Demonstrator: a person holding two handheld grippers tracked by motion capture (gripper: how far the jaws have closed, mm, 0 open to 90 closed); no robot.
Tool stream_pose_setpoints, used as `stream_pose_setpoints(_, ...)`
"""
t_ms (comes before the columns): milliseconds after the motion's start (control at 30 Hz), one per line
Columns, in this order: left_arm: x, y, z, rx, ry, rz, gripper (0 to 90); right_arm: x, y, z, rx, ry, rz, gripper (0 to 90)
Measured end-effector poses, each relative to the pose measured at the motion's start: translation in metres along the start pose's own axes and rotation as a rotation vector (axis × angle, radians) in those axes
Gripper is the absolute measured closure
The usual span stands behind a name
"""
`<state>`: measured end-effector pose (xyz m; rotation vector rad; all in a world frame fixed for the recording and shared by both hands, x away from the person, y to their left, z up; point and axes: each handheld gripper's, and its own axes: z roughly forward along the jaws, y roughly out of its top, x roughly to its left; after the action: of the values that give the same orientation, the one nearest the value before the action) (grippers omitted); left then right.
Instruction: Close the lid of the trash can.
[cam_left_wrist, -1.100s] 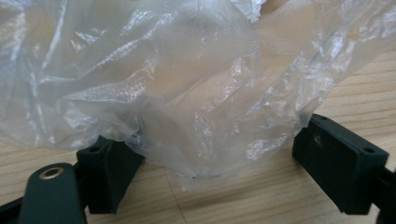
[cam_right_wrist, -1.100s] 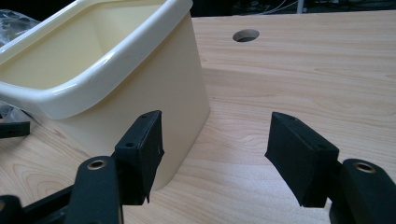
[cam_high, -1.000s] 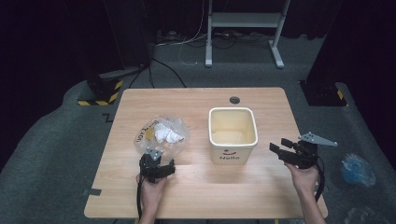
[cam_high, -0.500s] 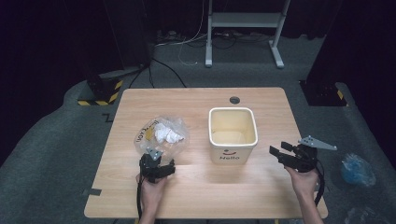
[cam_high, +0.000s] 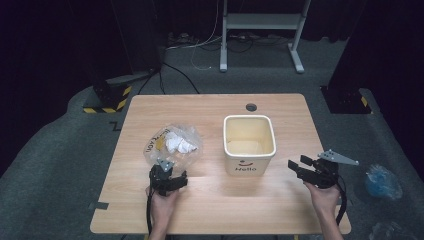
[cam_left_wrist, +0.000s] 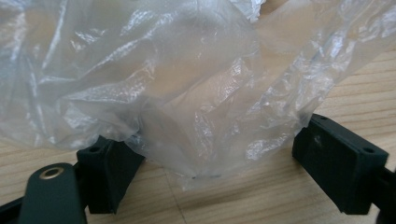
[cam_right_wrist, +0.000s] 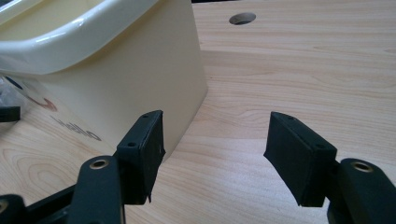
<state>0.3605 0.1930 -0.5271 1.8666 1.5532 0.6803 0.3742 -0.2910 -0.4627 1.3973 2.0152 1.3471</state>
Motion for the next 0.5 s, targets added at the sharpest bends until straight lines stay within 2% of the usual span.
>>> stream_pose_setpoints(500,0.0000,0.0000,0.0000,0.000,0.000,0.000,16.9,0.0037,-0.0092,0.0048,0.009,-0.014,-0.004,38.3)
